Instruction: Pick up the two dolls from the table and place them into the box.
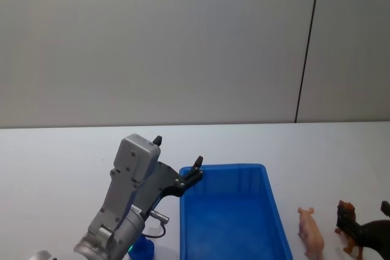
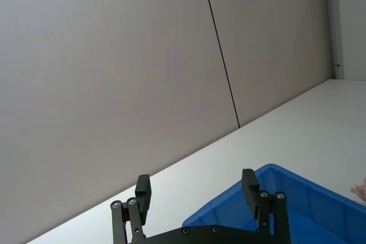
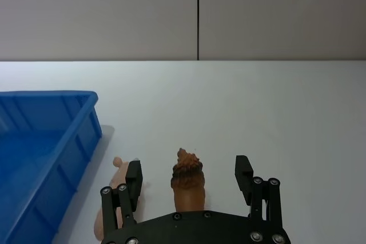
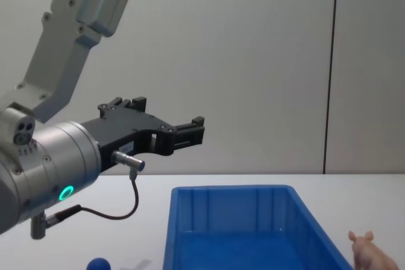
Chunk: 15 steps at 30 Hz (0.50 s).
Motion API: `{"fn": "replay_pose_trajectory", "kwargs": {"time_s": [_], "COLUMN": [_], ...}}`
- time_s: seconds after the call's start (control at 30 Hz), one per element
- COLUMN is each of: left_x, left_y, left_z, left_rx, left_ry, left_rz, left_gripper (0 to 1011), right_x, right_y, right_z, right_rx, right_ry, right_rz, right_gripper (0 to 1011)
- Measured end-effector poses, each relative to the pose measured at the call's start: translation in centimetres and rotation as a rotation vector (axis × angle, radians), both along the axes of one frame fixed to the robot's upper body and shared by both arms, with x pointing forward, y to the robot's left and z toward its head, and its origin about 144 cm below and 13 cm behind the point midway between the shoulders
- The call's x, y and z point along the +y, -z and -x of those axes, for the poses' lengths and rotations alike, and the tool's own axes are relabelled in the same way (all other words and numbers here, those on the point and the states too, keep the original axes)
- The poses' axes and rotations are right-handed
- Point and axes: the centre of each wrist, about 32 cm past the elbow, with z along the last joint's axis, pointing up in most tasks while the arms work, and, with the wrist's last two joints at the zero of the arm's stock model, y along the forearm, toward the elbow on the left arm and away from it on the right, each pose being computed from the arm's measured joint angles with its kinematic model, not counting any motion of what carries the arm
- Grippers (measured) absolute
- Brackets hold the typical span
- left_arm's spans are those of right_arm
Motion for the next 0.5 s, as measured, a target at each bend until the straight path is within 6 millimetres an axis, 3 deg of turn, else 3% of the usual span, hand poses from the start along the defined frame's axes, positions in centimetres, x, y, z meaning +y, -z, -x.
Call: {"fn": "replay_pose_trajectory", "kwargs": {"time_s": [0.5], "left_x": [0.0], "left_y": [0.0], "left_z": [0.0], "left_rx": [0.0], "left_ry": [0.0], "left_rz": [0.0], "left_gripper": [1001], "right_x": [-0.4], "right_y": [2.0], "right_z": [-0.1], "right_rx": [0.083], "right_ry": [-0.006], "right_rz": [-0.006], "right_gripper": [1001]}}
